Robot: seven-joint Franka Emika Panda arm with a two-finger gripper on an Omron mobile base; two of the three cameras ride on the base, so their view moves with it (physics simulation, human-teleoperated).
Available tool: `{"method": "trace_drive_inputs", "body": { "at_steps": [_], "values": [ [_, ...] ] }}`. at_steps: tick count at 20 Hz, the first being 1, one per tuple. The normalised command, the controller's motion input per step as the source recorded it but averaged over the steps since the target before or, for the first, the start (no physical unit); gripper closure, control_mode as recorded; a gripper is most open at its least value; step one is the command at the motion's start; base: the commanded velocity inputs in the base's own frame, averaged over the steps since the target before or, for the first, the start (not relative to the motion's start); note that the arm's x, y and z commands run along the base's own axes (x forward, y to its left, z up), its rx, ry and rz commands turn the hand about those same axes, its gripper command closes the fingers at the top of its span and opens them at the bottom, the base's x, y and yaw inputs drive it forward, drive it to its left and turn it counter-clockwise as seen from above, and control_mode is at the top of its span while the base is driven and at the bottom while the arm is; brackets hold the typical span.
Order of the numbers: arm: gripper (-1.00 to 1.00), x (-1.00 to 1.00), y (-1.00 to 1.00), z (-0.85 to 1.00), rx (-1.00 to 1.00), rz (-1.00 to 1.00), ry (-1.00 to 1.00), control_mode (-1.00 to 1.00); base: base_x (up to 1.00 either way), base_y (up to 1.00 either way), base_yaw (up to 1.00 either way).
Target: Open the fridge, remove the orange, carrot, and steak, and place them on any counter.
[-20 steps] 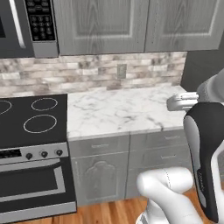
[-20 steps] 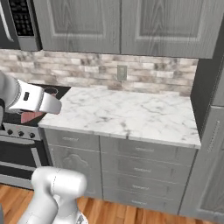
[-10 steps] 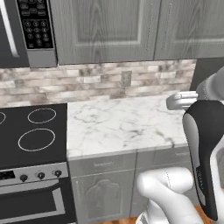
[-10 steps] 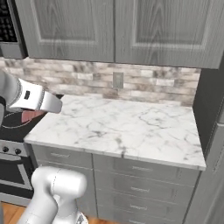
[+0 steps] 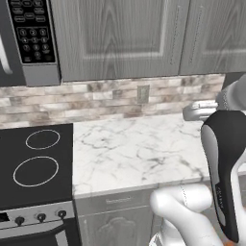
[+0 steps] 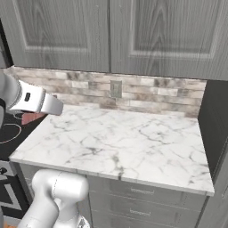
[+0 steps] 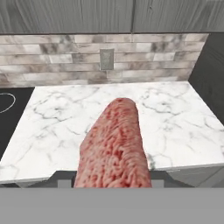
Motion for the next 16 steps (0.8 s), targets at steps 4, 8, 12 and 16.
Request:
{"method": "trace_drive_inputs", "body": {
  "at_steps": [4,8,12,16],
  "values": [
    [1.00,0.22,0.00,-0.47,0.00,0.00,0.17,-1.00,0.00,0.00,0.00],
    [1.00,0.30,0.00,-0.37,0.01,0.00,0.23,-1.00,0.00,0.00,0.00],
    [1.00,0.46,0.00,-0.32,0.00,0.02,0.13,-1.00,0.00,0.00,0.00],
    [1.00,0.52,0.00,-0.39,0.00,0.06,0.05,-1.00,0.00,0.00,0.00]
  ]
}}
